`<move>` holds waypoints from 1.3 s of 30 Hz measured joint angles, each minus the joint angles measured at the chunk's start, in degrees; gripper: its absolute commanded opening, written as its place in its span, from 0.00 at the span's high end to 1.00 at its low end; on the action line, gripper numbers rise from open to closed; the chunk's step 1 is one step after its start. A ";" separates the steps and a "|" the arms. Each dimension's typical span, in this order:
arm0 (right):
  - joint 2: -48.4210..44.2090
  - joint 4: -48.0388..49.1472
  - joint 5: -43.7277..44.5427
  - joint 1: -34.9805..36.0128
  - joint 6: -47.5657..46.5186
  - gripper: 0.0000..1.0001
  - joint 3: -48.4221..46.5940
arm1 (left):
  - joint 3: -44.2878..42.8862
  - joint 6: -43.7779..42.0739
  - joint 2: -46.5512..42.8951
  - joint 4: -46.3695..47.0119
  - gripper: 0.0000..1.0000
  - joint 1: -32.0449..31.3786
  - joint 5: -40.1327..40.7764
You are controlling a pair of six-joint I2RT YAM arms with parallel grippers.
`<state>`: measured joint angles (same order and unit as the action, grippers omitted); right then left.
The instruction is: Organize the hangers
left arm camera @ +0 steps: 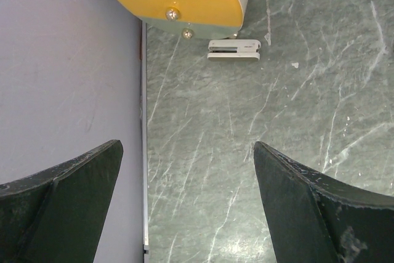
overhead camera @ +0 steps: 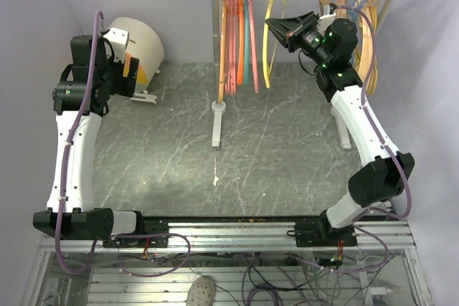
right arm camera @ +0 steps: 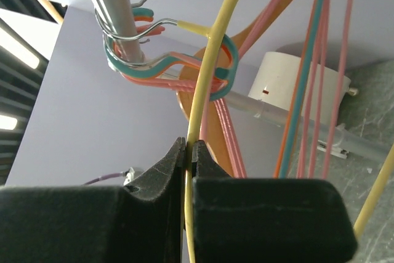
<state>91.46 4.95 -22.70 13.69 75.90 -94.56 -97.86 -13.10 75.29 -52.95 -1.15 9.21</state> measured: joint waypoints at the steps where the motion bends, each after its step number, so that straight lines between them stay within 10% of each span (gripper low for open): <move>1: 0.44 -0.15 -0.22 0.33 -0.17 1.00 -0.94 | 0.09 0.02 -0.02 -0.02 0.01 0.00 0.00; 8: 4.72 -0.81 -2.14 2.60 -1.46 0.97 -6.12 | 0.13 0.00 -0.20 0.00 0.01 0.00 0.00; 14: 4.96 -2.67 -1.68 4.00 -4.74 0.01 -6.27 | 0.13 -0.02 -0.33 0.00 0.01 0.00 0.28; 29: -18.47 -11.06 13.33 12.79 -33.97 0.00 -3.54 | 1.99 -1.09 -0.39 1.29 0.01 0.00 5.64; 39: -22.97 -32.09 44.44 17.18 -43.91 0.00 7.67 | 6.73 -3.21 -3.65 3.63 0.01 0.00 10.08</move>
<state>68.49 -27.14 21.74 30.87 31.99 -86.89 -91.13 -16.32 71.64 -49.32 -1.15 19.29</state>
